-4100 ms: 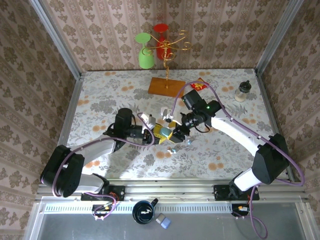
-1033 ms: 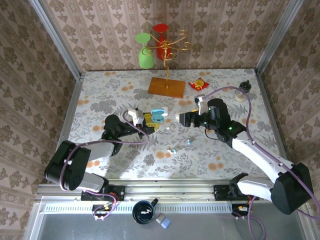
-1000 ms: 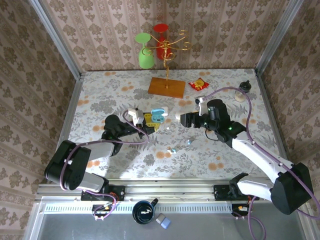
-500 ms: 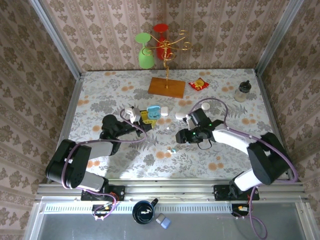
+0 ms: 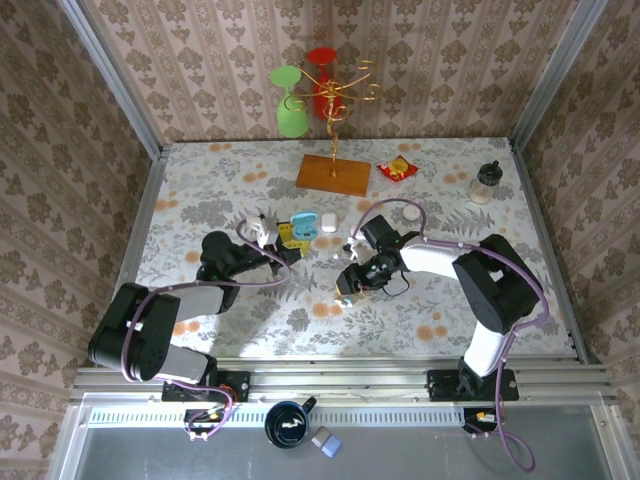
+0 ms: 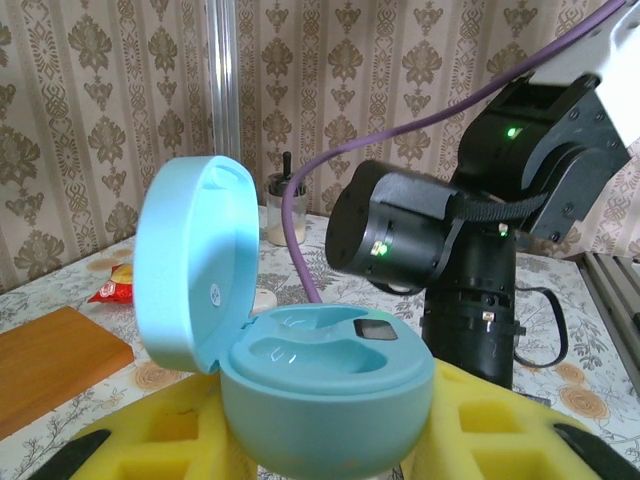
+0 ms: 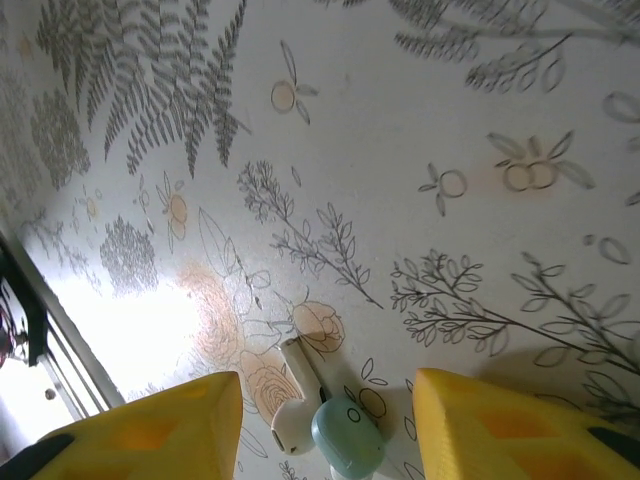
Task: Insert wireless bluetooth earbuds into charging case
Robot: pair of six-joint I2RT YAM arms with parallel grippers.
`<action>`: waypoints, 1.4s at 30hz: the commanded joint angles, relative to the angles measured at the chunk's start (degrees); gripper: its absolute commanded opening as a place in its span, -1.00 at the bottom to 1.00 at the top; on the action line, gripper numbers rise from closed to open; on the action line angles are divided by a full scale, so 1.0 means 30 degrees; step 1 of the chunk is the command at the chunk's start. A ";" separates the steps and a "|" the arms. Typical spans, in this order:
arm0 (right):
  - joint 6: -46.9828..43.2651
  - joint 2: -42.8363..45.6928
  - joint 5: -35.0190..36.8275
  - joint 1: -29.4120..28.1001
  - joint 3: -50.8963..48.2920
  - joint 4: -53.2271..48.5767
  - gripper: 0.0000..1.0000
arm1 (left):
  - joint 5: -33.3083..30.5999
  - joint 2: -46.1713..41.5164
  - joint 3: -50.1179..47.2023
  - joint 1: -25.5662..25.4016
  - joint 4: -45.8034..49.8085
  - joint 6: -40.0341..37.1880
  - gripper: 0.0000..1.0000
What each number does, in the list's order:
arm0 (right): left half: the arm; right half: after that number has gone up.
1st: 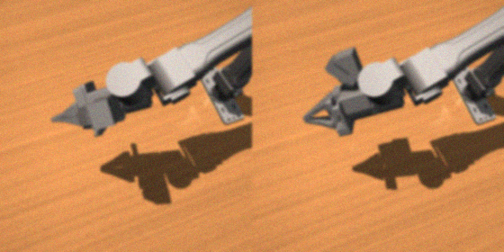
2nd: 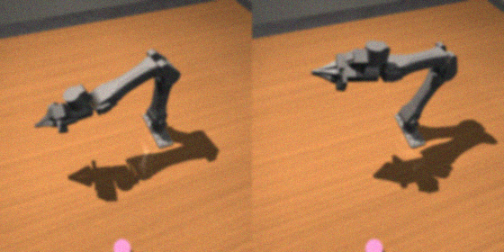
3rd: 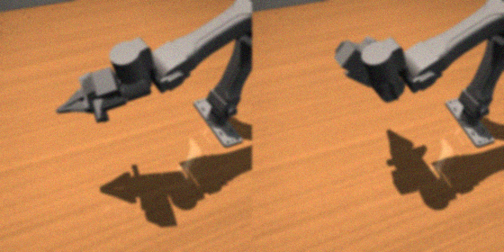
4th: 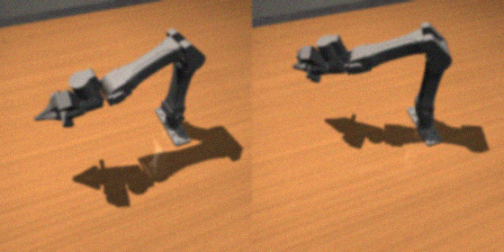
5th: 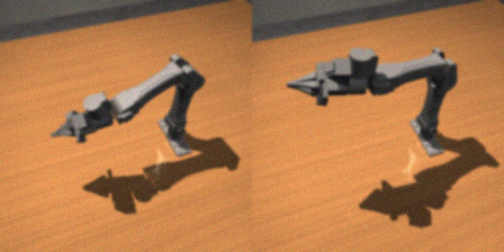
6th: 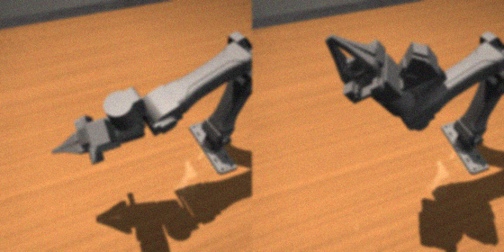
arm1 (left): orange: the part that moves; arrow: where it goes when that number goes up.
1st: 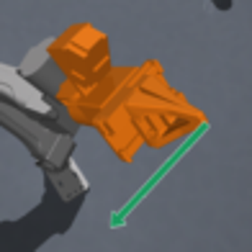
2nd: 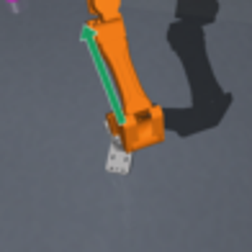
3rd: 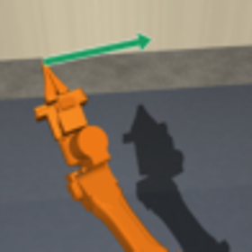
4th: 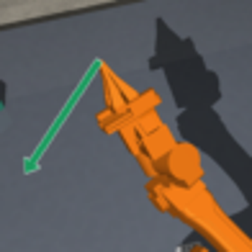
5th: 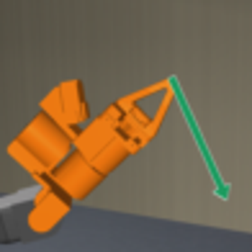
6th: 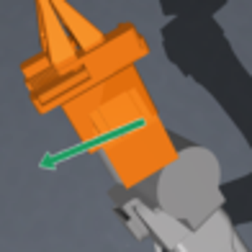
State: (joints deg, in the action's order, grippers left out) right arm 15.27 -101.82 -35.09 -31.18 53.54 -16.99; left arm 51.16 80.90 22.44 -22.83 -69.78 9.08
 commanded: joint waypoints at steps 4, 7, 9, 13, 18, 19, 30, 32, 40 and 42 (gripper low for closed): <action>-0.0902 -0.0433 -0.1779 -0.0037 -0.0187 -0.0723 -0.13 | 0.0322 -0.0468 0.0022 0.0081 0.0377 0.0022 -0.43; -0.0849 -0.0259 -0.2072 -0.0037 -0.0527 -0.0595 -0.20 | 0.0336 -0.0513 0.0050 0.0081 0.0435 -0.0033 -0.43; -0.0847 -0.0163 -0.2056 -0.0037 -0.0670 -0.0633 -0.23 | 0.0416 -0.0542 0.0051 0.0081 0.0422 -0.0006 -0.43; -0.0812 0.0172 -0.2000 -0.0037 -0.0862 -0.0773 -0.27 | 0.0409 -0.0657 0.0026 0.0081 0.0427 -0.0007 -0.43; -0.0694 0.0473 -0.2025 -0.0022 -0.1216 -0.0780 -0.34 | 0.0370 -0.0908 -0.0067 0.0082 0.0673 -0.0152 -0.43; -0.0749 0.0452 -0.2036 -0.0037 -0.1238 -0.0817 -0.35 | 0.0372 -0.0921 -0.0092 0.0081 0.0746 -0.0181 -0.43; -0.1244 0.0688 -0.2080 -0.0124 -0.1587 -0.1130 -0.35 | 0.0351 -0.1009 -0.0076 0.0081 0.0847 -0.0315 -0.43; -0.1388 0.0746 -0.1988 -0.0233 -0.1591 -0.1304 -0.37 | 0.0315 -0.1011 -0.0057 0.0081 0.0818 -0.0299 -0.43; -0.1398 0.0514 -0.1193 -0.0535 -0.1560 -0.1201 -0.50 | 0.0395 -0.1040 -0.0056 0.0082 0.0795 -0.0244 -0.43; -0.1341 0.0534 -0.0788 -0.0535 -0.1476 -0.1321 -0.52 | 0.0369 -0.1098 -0.0121 0.0081 0.0833 -0.0244 -0.43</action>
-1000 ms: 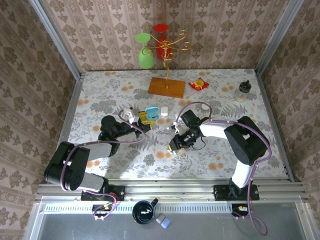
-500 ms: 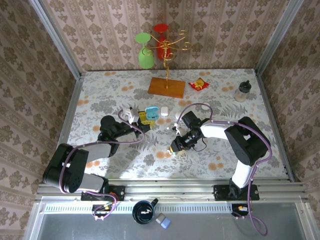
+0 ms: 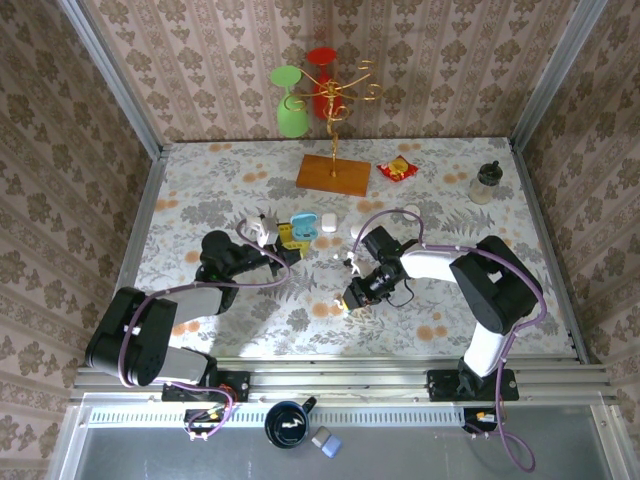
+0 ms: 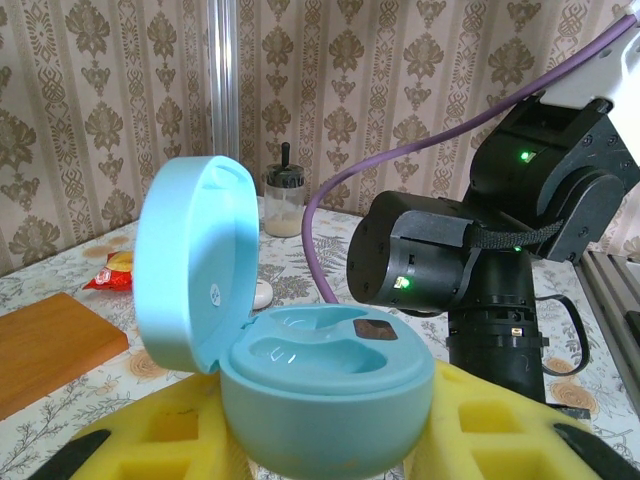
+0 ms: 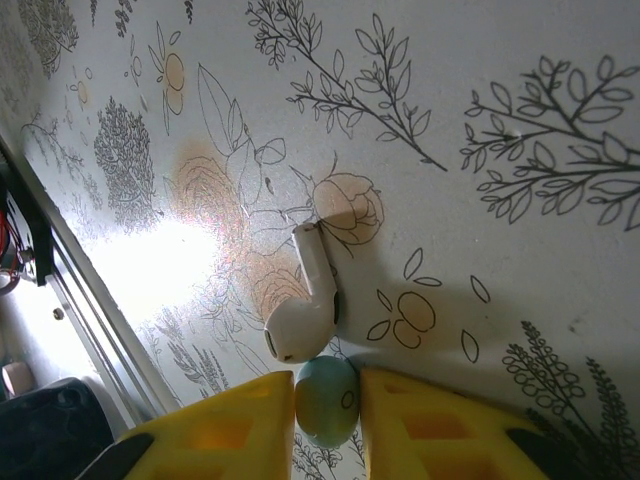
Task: Insert wireless bluetooth earbuds into charging case
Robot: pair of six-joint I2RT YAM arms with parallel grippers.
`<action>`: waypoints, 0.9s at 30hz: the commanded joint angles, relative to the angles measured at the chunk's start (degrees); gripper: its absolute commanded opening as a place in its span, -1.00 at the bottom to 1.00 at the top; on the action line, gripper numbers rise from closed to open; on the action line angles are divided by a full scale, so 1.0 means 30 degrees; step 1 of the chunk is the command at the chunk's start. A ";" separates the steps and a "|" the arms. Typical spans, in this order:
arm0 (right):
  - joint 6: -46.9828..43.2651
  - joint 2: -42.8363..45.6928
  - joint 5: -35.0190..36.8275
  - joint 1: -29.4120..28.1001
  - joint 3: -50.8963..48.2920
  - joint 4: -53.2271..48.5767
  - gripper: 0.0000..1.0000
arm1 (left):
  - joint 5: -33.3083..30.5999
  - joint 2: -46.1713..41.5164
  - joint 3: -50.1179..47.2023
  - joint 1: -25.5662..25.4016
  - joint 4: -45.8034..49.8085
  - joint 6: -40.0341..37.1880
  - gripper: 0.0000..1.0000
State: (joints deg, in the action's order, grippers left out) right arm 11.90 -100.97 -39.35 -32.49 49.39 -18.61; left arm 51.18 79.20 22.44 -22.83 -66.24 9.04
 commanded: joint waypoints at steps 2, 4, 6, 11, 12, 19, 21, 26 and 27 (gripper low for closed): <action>-0.0108 0.0461 0.0974 -0.0098 0.0000 -0.0910 -0.55 | 0.0315 -0.0585 -0.0178 0.0080 -0.0266 -0.0356 -0.43; 0.0064 0.0937 0.1444 -0.0098 0.0051 -0.0916 -0.55 | 0.0180 -0.0618 -0.0216 0.0081 -0.0044 -0.0639 -0.43; 0.0214 0.1534 0.2081 -0.0096 0.0017 -0.0930 -0.55 | -0.0258 -0.0618 -0.0378 0.0054 -0.0142 -0.1020 -0.44; 0.0409 0.3210 0.3911 -0.0098 0.0141 -0.1309 -0.55 | -0.1131 -0.0530 -0.0623 -0.0083 -0.0080 -0.1878 -0.44; 0.0429 0.3482 0.4114 -0.0098 0.0217 -0.1393 -0.55 | -0.1172 -0.0491 -0.0598 -0.0145 0.0166 -0.2091 -0.43; 0.0067 0.5474 0.5962 -0.0039 0.1555 -0.2568 -0.57 | -0.1805 -0.0090 -0.0331 -0.1638 0.2621 -0.4526 -0.44; -0.0234 0.6035 0.6343 -0.0039 0.2010 -0.2878 -0.57 | -0.1895 0.0203 -0.0262 -0.1833 0.2584 -0.4470 -0.44; -0.0698 0.6902 0.6207 -0.0024 0.3538 -0.3442 -0.58 | -0.1373 0.1363 -0.0157 -0.2474 0.1578 -0.3772 -0.44; -0.0743 0.6937 0.6111 -0.0010 0.3808 -0.3540 -0.58 | -0.1364 0.1593 -0.0232 -0.2539 0.1177 -0.3520 -0.44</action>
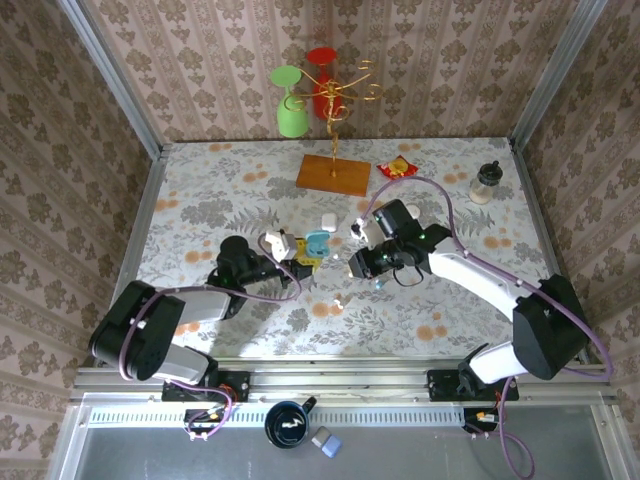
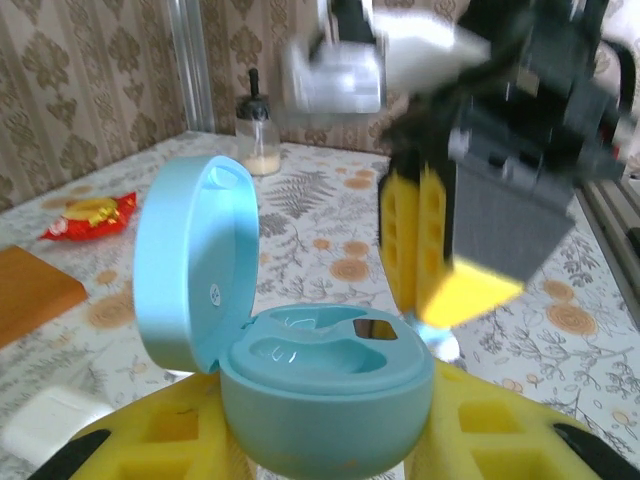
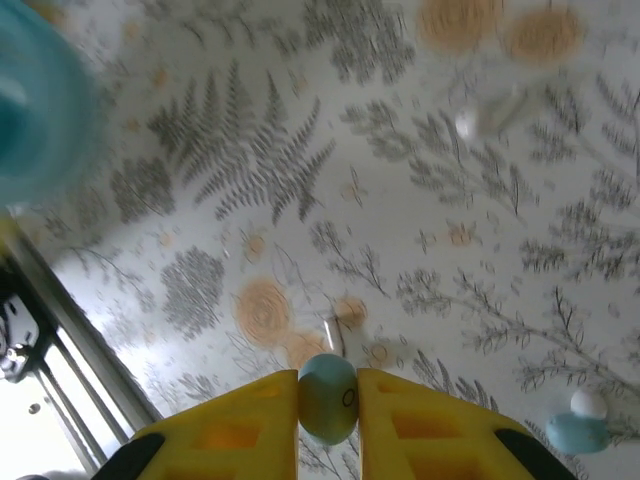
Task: Insert wireless bluetooth earbuds into charging case
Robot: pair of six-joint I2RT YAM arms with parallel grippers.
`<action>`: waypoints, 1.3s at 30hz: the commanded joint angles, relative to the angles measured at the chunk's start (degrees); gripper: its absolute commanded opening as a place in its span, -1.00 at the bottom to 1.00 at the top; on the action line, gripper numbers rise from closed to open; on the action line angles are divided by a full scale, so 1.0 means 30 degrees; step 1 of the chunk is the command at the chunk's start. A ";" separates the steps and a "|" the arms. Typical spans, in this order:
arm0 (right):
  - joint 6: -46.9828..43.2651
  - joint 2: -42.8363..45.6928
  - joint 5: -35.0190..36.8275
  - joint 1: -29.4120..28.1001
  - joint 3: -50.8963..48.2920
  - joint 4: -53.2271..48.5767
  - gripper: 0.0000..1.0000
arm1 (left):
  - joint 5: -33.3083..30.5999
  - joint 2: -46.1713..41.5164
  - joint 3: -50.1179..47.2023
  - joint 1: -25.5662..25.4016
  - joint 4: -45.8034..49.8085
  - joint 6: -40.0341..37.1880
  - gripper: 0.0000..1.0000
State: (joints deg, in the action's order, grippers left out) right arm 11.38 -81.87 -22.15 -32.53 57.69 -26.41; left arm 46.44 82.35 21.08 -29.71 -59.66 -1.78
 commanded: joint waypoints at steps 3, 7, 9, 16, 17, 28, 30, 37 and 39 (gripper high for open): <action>-0.0740 0.1227 0.0054 -0.0024 0.1704 -0.0940 -0.58 | 0.0283 0.1229 0.0065 -0.0371 -0.2338 0.0803 -0.45; -0.1022 0.1251 -0.0572 -0.0053 0.2446 -0.0951 -0.58 | 0.0719 0.1895 0.0300 -0.0464 -0.2919 0.1261 -0.46; -0.1175 0.1017 -0.0724 -0.0210 0.2906 -0.1084 -0.58 | 0.0829 0.1965 0.0409 -0.0550 -0.2994 0.1410 -0.48; -0.1680 -0.0299 -0.0500 -0.0791 0.3976 -0.1178 -0.59 | 0.0909 0.1840 0.0729 -0.0818 -0.2927 0.1322 -0.48; -0.1737 -0.0454 -0.0485 -0.0814 0.4126 -0.1255 -0.58 | 0.0930 0.1820 0.0737 -0.0818 -0.2949 0.1307 -0.48; -0.2163 -0.1203 -0.0406 -0.1046 0.4439 -0.1358 -0.59 | 0.0961 0.1380 0.0693 -0.0876 -0.2966 0.1416 -0.48; -0.2152 -0.1190 -0.0417 -0.1137 0.4414 -0.1166 -0.59 | 0.1014 0.1327 0.0707 -0.0876 -0.2964 0.1444 -0.48; -0.2440 -0.1552 -0.0203 -0.1326 0.4529 -0.1215 -0.58 | 0.1054 0.1312 0.0883 -0.0906 -0.3018 0.1647 -0.48; -0.2569 -0.1567 0.0031 -0.1372 0.4446 -0.1186 -0.58 | 0.1075 0.1206 0.0854 -0.0906 -0.3083 0.1706 -0.48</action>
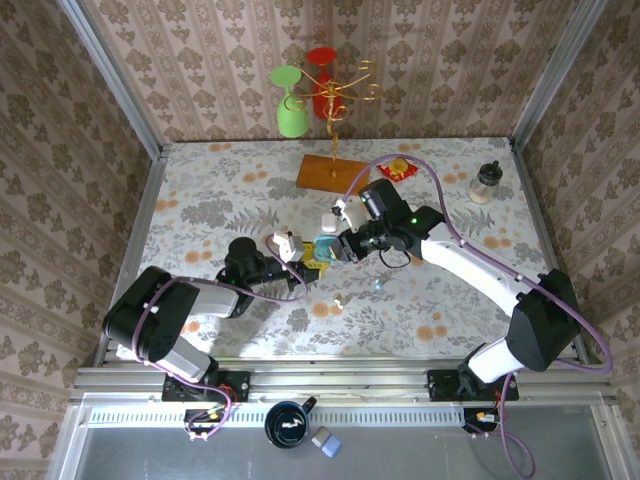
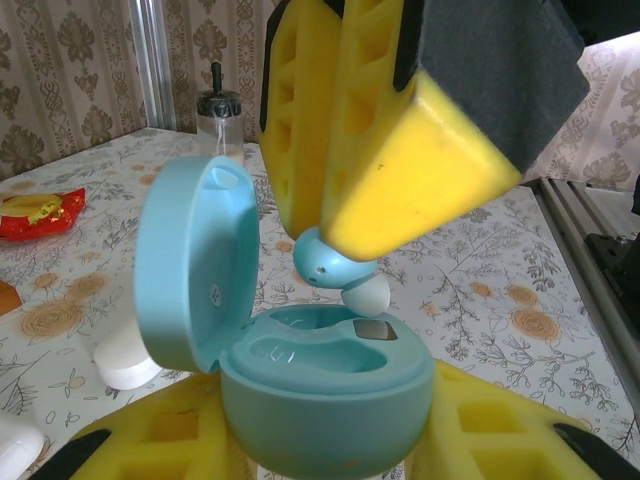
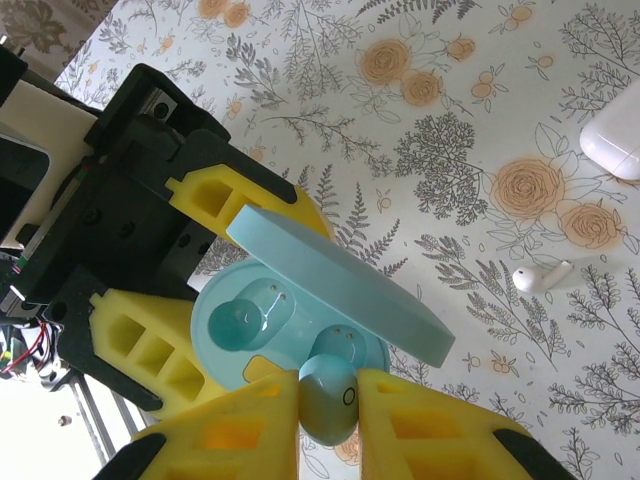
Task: Insert wireless bluetooth earbuds into charging case
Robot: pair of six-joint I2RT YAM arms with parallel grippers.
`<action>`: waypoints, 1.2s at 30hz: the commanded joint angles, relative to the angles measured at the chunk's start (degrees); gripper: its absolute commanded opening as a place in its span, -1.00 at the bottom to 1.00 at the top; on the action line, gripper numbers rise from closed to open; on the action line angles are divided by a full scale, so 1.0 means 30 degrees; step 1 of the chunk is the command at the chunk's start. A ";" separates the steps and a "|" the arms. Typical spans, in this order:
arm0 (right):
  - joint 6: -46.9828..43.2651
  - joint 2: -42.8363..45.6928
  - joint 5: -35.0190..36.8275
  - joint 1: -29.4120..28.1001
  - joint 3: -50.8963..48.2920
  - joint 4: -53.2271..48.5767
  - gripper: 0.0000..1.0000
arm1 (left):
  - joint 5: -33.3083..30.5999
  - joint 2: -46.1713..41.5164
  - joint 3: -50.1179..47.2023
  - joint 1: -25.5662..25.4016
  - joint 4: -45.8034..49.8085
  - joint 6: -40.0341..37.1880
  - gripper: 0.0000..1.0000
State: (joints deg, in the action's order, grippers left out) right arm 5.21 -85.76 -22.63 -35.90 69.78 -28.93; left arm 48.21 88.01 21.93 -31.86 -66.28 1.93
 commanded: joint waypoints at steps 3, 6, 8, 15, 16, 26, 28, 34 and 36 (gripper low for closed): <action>-0.0684 -0.0373 0.1034 -0.0250 0.0580 -0.0501 -0.59 | 0.0499 -0.0799 0.0570 -0.0192 -0.0819 0.0413 -0.48; -0.0613 -0.0179 0.1275 -0.0250 0.0487 -0.0391 -0.59 | 0.0536 -0.0771 0.0599 -0.0192 -0.0672 0.0379 -0.48; -0.0595 -0.0086 0.1361 -0.0250 0.0419 -0.0217 -0.59 | 0.0538 -0.0757 0.0625 -0.0192 -0.0653 0.0386 -0.48; -0.0383 -0.0274 0.0141 -0.0279 0.0301 0.0206 -0.54 | 0.0575 -0.0772 0.0790 -0.0221 -0.0761 0.0487 -0.49; -0.0397 -0.0202 -0.0096 -0.0273 0.0260 0.0238 -0.50 | 0.0550 -0.0813 0.0755 -0.0221 -0.0758 0.0487 -0.49; 0.0949 0.3185 0.0177 0.0569 -0.2219 0.2795 -0.03 | 0.0138 -0.0929 0.0573 -0.0140 -0.0700 0.0145 -0.49; 0.1516 0.4077 0.0231 0.1093 -0.3211 0.3469 0.04 | 0.0103 -0.1027 0.0515 -0.0078 -0.0670 0.0063 -0.50; 0.4365 0.5875 0.1510 0.3535 -0.6513 0.4766 0.11 | -0.0219 -0.1485 0.0211 0.0302 -0.0585 -0.0127 -0.49; 0.5273 0.5708 0.1926 0.4198 -0.7231 0.4658 0.11 | -0.0219 -0.1642 0.0189 0.0419 -0.0426 -0.0173 -0.49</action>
State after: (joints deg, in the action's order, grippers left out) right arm 15.05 -68.42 -19.90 -25.45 51.03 -16.29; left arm 47.79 84.62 22.74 -31.33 -66.26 2.35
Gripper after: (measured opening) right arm 0.555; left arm 0.348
